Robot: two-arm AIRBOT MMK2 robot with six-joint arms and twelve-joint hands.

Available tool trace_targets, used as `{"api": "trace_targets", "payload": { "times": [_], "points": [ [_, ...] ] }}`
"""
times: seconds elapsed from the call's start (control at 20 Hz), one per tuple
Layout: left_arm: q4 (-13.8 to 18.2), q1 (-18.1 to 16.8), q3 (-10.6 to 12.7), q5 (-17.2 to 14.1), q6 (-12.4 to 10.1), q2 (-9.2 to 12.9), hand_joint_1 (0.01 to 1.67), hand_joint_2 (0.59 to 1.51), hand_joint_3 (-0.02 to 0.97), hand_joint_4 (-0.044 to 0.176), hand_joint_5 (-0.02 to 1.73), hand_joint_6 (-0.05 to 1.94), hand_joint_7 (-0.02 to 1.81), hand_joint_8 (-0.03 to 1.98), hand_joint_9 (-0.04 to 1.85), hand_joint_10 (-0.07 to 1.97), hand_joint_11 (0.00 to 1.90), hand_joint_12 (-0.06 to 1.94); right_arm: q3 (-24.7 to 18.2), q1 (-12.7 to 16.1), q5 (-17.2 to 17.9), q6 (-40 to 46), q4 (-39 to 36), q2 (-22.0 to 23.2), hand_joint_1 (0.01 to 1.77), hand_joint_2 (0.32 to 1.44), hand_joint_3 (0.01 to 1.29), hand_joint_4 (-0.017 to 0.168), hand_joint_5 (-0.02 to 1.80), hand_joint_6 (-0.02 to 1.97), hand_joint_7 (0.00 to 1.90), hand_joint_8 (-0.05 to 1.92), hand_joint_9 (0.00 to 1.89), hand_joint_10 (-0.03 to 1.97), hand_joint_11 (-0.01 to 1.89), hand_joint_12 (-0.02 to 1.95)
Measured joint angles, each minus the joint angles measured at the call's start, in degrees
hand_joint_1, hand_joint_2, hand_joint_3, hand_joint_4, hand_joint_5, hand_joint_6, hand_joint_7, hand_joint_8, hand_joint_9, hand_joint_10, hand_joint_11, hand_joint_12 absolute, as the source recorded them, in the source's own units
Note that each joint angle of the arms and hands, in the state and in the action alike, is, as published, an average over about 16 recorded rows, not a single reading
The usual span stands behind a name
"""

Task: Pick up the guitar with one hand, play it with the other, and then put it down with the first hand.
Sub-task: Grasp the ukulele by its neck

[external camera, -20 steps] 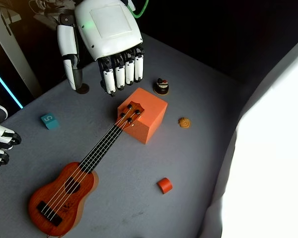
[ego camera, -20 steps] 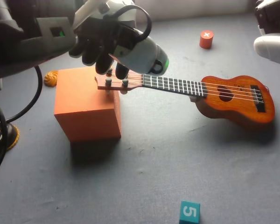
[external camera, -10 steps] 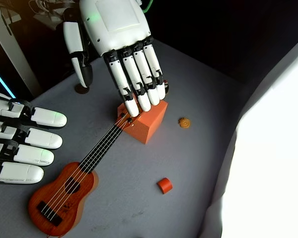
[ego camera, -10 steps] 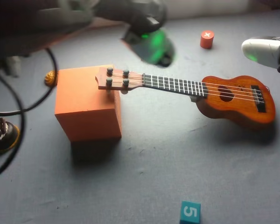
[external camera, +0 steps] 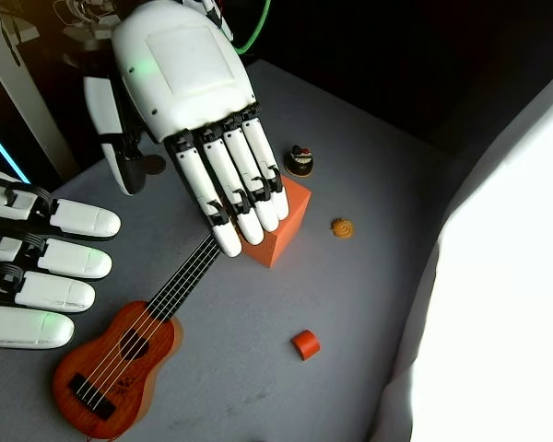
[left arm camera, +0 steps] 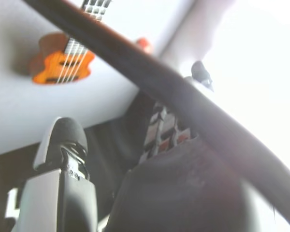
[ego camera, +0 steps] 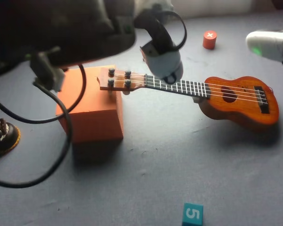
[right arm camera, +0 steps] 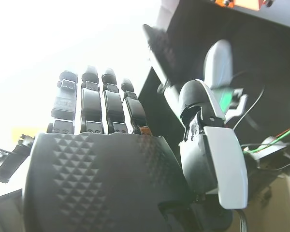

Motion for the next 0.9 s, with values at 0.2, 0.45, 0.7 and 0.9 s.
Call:
{"api": "trace_targets", "payload": {
  "times": [0.2,0.45,0.7,0.9],
  "points": [
    [2.8,3.0,3.2,0.1,-3.1,-3.5,0.89,1.104,-0.002,0.0,0.02,-0.01,0.02,-0.01,0.02,0.01,0.02,0.07,0.7,-0.4,0.6,-0.1,0.8,0.0,0.26,1.34,0.03,0.0,0.02,0.05,0.09,0.02,0.05,0.09,0.02,0.0],
    [5.4,6.4,7.3,-0.4,-4.6,-8.0,1.06,1.055,-0.003,0.0,0.02,-0.01,0.02,-0.01,0.02,0.01,0.02,0.0,1.7,-0.9,1.0,0.6,0.5,-0.1,0.25,1.35,0.03,-0.002,0.02,0.04,0.08,0.02,0.04,0.08,0.02,0.0],
    [7.2,9.5,10.4,-0.7,-5.2,-11.4,1.1,1.041,-0.003,0.002,0.02,-0.01,0.02,-0.01,0.02,0.01,0.02,0.0,3.3,-1.4,1.0,5.6,-4.4,-0.4,0.25,1.35,0.03,-0.002,0.02,0.04,0.08,0.02,0.04,0.07,0.02,0.0],
    [9.2,11.8,11.8,-0.5,-6.2,-12.9,1.11,1.033,-0.003,0.003,0.02,-0.01,0.02,-0.01,0.02,0.01,0.02,0.0,4.4,-2.0,0.8,9.7,-8.6,-0.6,0.25,1.35,0.02,-0.002,0.02,0.04,0.08,0.02,0.04,0.07,0.02,0.0]
  ]
}}
